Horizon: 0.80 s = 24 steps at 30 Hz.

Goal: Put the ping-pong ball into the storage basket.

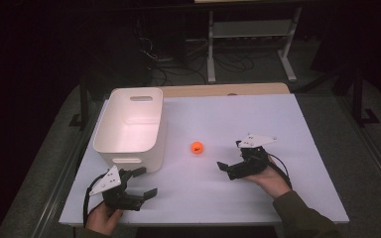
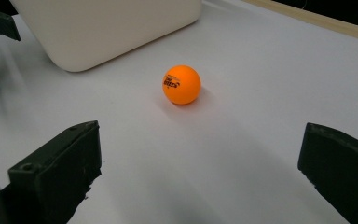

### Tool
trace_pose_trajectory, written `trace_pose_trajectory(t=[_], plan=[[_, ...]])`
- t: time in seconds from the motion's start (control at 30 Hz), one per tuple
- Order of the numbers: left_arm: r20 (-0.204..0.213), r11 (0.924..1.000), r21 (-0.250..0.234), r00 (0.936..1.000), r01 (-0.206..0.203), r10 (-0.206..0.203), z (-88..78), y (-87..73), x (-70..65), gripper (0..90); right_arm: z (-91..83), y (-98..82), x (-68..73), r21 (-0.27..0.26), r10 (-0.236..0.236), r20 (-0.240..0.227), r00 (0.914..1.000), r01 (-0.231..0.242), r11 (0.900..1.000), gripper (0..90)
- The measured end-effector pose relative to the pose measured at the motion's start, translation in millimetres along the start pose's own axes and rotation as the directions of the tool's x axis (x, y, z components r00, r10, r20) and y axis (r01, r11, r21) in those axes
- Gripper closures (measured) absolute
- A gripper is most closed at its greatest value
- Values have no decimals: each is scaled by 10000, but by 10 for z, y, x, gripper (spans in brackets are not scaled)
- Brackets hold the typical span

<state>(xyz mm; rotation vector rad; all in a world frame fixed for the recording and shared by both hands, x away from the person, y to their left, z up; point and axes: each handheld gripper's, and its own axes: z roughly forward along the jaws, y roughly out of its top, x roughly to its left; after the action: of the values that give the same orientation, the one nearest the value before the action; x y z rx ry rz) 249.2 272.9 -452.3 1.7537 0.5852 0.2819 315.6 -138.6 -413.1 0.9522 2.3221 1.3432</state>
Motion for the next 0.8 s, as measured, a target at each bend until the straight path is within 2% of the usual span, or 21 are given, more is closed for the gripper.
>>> trace_pose_trajectory(t=[0.8], plan=[[9, 10000, 20, 10000, -7, 7, 2, 0, 1, 139, 126, 102, 26, -65, -171, -161, 9997, 170, 9998, 0]])
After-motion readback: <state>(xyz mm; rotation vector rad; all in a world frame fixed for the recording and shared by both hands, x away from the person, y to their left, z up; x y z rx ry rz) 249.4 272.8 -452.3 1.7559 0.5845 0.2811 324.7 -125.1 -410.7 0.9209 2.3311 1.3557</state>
